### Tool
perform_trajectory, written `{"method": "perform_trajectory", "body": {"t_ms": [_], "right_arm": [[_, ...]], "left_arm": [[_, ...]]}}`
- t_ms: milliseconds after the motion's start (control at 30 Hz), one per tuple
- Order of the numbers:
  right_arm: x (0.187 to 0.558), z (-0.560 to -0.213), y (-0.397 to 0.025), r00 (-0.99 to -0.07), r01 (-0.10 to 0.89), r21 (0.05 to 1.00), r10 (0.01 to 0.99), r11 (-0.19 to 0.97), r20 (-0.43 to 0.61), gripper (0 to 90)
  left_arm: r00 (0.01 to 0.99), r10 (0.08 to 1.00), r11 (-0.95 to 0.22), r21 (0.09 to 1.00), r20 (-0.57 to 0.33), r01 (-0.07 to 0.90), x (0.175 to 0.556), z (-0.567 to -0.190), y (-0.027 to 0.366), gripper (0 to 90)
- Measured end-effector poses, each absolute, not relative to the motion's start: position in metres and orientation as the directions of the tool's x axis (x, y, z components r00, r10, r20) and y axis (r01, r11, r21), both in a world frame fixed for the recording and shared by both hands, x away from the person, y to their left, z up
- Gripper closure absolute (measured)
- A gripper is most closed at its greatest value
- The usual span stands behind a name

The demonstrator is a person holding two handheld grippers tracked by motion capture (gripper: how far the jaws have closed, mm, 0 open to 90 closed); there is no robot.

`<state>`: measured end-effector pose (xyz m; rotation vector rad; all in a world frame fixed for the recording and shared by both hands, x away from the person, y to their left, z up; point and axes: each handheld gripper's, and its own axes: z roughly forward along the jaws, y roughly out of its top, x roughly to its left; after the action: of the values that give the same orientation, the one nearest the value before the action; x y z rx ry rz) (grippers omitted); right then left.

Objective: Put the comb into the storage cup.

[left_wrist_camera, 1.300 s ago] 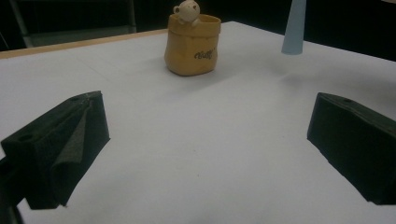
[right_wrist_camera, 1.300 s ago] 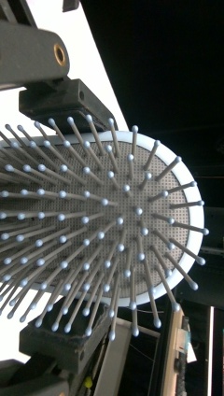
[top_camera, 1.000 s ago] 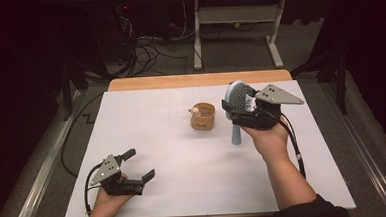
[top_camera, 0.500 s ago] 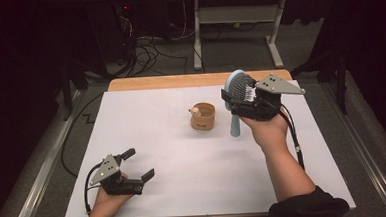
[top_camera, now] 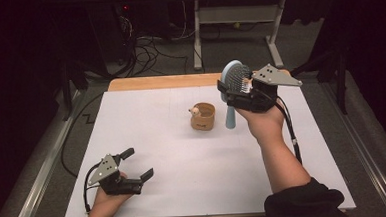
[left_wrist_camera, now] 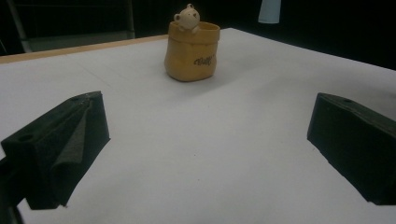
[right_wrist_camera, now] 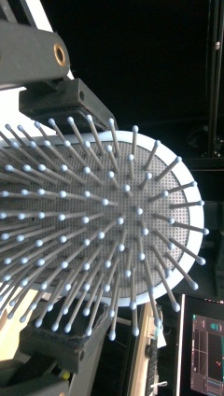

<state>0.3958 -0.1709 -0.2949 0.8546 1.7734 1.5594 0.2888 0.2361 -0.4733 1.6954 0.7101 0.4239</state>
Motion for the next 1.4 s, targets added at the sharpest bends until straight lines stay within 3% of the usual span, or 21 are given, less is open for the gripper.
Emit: {"method": "perform_trajectory", "body": {"t_ms": [1400], "right_arm": [[0.435,-0.284,-0.131,-0.595,0.023,0.998,0.803,0.062,-0.036,20.2]], "left_arm": [[0.753,0.653,-0.140,0.965,-0.078,0.221,0.288,-0.472,0.236,0.1]]}}
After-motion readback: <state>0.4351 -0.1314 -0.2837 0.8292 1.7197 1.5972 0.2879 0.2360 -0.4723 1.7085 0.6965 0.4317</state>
